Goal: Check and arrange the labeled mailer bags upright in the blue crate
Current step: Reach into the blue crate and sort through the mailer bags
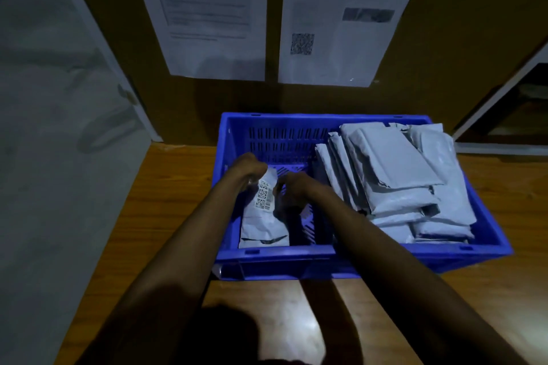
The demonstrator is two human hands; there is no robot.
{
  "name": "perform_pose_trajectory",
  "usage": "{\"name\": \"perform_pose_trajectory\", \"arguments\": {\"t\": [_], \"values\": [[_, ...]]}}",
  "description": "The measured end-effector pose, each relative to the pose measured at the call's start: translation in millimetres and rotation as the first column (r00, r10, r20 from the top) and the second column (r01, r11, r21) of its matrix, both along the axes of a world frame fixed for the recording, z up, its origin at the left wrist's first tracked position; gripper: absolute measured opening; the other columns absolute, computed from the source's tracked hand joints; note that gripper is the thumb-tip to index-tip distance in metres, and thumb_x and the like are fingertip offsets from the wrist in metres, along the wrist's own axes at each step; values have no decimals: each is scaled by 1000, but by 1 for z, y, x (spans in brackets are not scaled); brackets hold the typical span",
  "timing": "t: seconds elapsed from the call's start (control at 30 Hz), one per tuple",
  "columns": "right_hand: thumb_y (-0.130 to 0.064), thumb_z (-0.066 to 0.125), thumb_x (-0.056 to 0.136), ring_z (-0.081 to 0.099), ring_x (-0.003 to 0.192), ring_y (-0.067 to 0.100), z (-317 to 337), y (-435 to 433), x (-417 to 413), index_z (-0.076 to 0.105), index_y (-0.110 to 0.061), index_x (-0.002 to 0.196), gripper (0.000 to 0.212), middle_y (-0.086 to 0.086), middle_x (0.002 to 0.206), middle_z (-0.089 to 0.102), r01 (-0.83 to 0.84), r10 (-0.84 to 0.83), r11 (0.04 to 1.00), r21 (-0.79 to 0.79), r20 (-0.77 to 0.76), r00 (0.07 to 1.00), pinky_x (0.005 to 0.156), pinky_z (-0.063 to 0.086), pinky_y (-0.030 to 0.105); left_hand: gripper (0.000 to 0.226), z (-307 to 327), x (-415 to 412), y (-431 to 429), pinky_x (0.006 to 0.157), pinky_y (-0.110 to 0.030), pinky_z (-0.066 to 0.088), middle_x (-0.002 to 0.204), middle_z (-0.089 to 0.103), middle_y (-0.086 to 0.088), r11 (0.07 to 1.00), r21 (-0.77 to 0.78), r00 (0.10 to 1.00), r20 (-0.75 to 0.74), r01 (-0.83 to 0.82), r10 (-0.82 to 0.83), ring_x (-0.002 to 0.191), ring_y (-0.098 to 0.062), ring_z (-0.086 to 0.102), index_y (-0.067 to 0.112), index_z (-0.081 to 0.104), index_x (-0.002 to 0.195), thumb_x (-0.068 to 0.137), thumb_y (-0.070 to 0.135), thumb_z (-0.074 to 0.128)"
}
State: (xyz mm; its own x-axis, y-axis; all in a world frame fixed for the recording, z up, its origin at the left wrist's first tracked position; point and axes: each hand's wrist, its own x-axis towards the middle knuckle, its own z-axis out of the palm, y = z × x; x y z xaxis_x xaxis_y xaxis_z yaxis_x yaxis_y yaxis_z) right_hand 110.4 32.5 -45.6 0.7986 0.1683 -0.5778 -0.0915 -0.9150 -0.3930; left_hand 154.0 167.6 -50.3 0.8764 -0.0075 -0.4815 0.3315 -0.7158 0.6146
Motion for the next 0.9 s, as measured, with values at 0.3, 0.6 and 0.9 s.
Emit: {"name": "perform_pose_trajectory", "arguments": {"t": [0.3, 0.6, 0.9], "values": [[-34, 70, 91, 63, 121, 33, -28, -10, 8, 74, -22, 117, 29, 11, 128, 68, -15, 33, 994, -110, 158, 987, 98, 53, 41, 9, 2, 29, -14, 62, -40, 63, 96, 70, -14, 927, 224, 950, 22, 300, -312, 77, -28, 71, 5, 67, 90, 85, 11, 72], [-50, 79, 85, 65, 116, 29, -54, 16, 4, 72, -11, 120, 53, 10, 123, 71, -230, 227, 969, -87, -52, 973, 98, 52, 36, 15, -16, 53, -8, 51, -27, 45, 78, 66, -16, 778, 277, 826, -211, 563, -523, 62, -25, 57, 2, 68, 78, 89, 12, 68], [-47, 76, 88, 58, 129, 24, -50, 14, 11, 67, -24, 132, 50, 4, 138, 64, -236, 232, 971, -39, -81, 969, 105, 47, 32, 21, -28, 46, -3, 65, -36, 46, 76, 57, -6, 740, 331, 810, -273, 585, -519, 59, -19, 50, 9, 54, 76, 95, 15, 61]]}}
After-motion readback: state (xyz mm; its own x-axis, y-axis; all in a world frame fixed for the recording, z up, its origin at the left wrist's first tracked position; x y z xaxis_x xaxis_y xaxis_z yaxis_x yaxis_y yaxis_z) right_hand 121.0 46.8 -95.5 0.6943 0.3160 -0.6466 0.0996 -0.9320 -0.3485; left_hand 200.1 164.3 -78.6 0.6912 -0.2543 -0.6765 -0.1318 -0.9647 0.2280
